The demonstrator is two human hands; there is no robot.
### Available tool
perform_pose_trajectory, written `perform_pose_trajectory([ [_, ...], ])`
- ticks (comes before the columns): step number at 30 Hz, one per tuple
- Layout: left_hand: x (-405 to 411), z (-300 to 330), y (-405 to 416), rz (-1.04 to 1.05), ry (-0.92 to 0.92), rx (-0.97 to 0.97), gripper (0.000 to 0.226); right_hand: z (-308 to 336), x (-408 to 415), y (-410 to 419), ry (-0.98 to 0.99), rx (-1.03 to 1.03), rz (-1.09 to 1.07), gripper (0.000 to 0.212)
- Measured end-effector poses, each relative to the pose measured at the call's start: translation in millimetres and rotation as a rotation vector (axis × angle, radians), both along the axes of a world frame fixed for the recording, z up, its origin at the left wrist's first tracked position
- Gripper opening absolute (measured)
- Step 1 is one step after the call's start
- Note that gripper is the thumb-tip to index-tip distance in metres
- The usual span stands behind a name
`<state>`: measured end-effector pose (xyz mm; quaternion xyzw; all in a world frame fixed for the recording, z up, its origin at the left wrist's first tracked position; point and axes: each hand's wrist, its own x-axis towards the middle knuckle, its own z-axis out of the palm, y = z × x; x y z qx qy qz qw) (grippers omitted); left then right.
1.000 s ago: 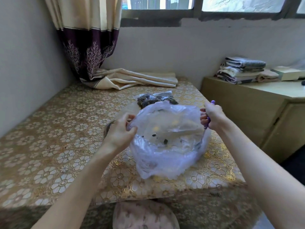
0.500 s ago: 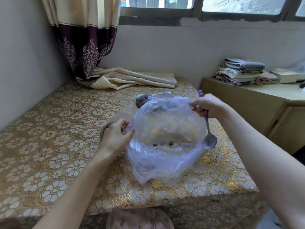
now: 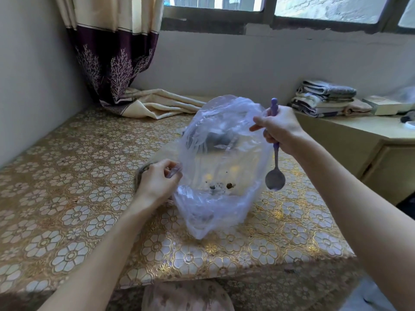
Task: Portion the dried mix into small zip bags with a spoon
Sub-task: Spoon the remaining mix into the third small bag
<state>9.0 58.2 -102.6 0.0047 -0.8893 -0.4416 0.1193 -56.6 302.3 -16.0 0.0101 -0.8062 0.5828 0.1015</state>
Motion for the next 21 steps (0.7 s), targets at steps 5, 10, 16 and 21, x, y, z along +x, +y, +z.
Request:
perform_pose_trajectory([
  [5, 8, 0, 3, 0.066, -0.070, 0.091, 0.064, -17, 0, 0, -0.075, -0.029, -0.032, 0.018],
  [10, 30, 1, 6, -0.040, -0.399, -0.108, 0.110, -39, 4, 5, -0.211, -0.041, -0.047, 0.012],
  [16, 28, 2, 11, -0.083, -0.236, 0.163, 0.086, -49, 25, 5, -0.283, -0.003, 0.238, 0.032],
  [21, 11, 31, 11, -0.054, -0.142, 0.194, 0.080, -58, 37, -3, -0.385, 0.268, 0.449, 0.022],
])
